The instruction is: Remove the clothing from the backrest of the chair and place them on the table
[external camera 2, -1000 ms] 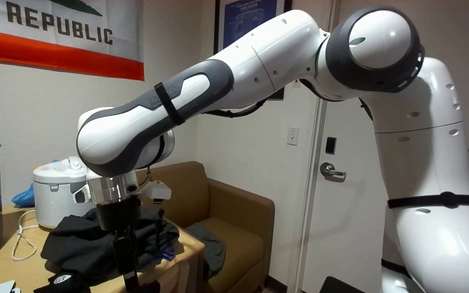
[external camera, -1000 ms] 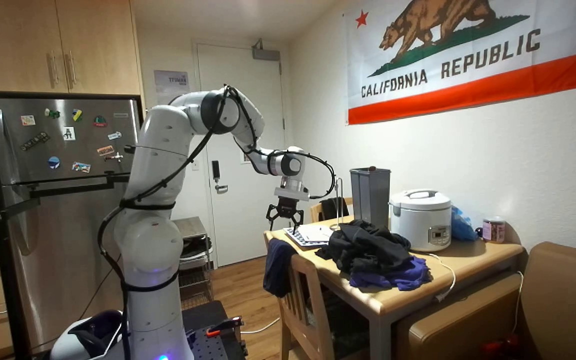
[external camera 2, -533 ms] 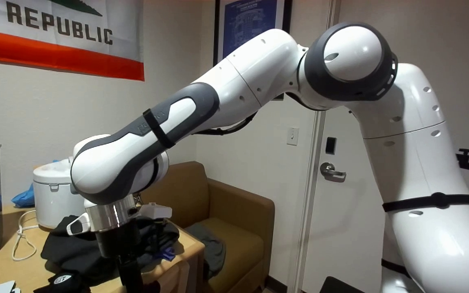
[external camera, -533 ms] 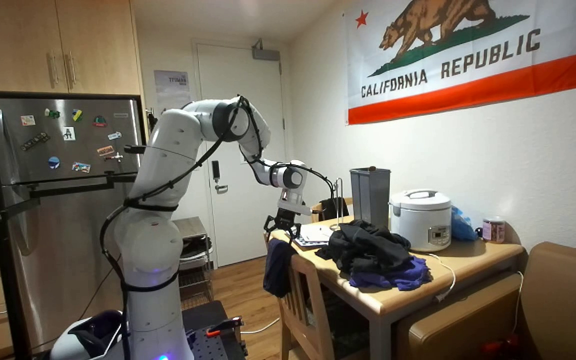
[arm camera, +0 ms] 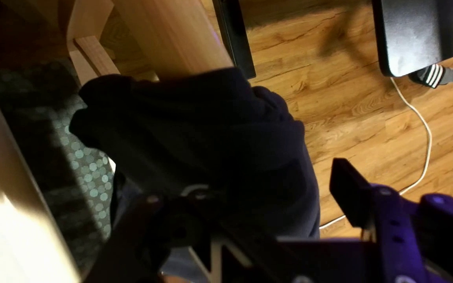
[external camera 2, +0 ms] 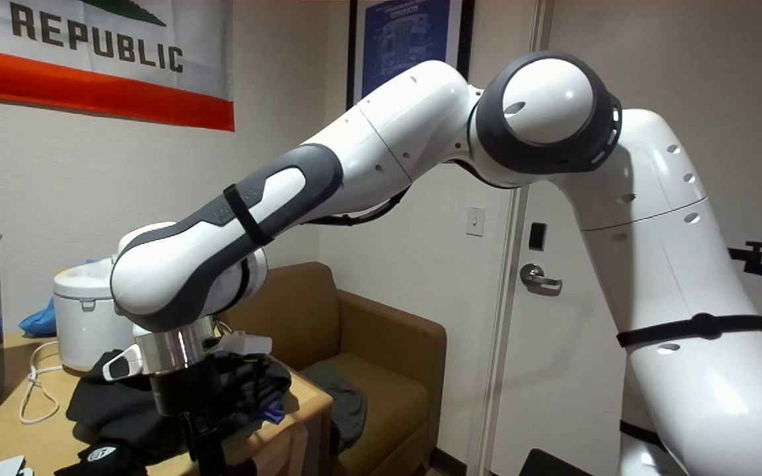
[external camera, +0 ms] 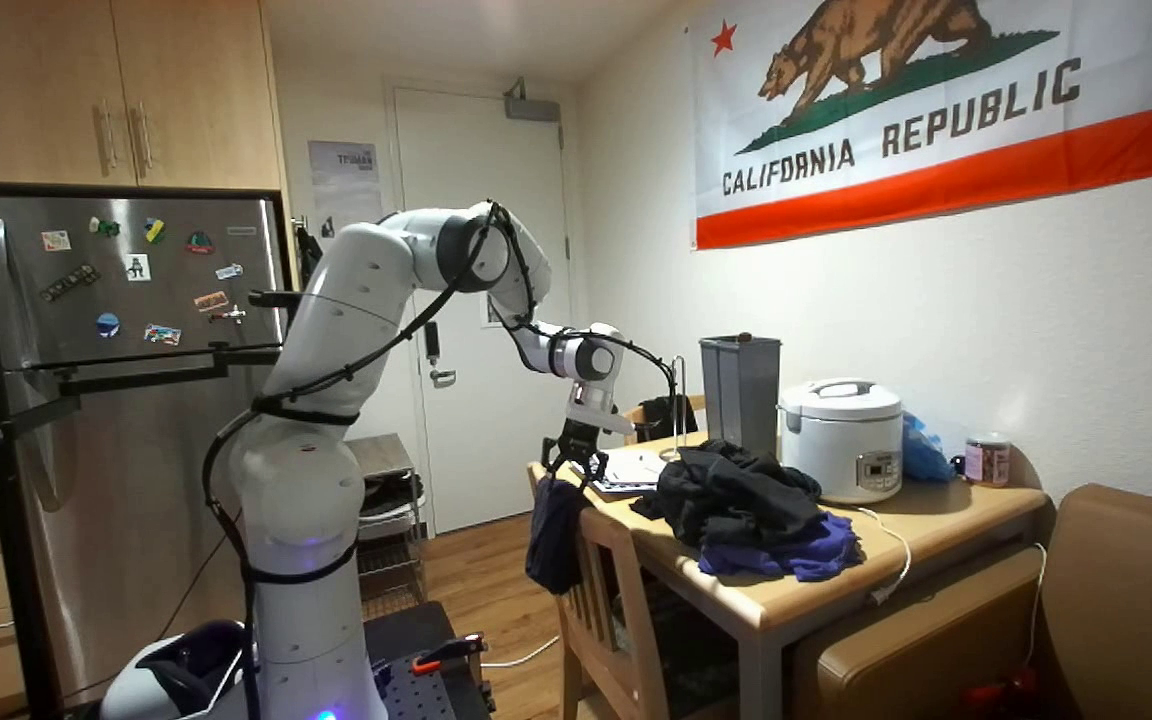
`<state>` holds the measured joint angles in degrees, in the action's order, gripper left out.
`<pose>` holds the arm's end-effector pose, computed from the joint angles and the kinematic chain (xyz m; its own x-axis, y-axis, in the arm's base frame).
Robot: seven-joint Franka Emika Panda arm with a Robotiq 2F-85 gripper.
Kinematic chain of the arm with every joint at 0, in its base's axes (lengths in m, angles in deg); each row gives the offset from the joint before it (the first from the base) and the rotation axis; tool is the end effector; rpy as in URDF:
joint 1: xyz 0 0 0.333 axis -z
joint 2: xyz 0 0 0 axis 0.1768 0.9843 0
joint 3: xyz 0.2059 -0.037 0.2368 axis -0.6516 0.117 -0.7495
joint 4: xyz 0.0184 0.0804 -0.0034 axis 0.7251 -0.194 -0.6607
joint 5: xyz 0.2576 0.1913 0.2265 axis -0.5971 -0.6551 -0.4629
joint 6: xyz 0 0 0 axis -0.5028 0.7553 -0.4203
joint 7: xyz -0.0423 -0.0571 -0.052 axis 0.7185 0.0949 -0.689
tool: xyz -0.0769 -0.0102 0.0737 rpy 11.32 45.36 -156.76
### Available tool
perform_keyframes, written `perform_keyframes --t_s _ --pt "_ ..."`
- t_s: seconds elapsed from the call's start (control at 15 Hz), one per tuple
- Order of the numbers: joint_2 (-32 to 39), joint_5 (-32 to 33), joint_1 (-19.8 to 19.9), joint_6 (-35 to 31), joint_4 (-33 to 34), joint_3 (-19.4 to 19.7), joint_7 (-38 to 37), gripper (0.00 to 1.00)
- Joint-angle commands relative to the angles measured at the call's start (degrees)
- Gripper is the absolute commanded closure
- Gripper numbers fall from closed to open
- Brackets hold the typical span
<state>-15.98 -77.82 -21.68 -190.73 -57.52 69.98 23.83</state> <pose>0.5303 0.2739 0.2674 0.2306 0.9650 -0.1248 0.9004 -0.2602 -0.3488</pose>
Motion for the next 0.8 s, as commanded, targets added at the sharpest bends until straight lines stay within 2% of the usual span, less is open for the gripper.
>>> perform_keyframes --t_s 0.0,0.27,0.4,0.73 --pt "0.7 -0.1 0.4 0.2 1.0 -0.3 1.1 0.66" --pt "0.9 -0.2 0.6 0.0 1.4 -0.3 1.1 0.96" --pt "0.9 -0.2 0.6 0.0 1.4 -0.3 1.1 1.00" --pt "-0.9 0.0 0.5 0.4 0.8 0.0 -0.7 0.97"
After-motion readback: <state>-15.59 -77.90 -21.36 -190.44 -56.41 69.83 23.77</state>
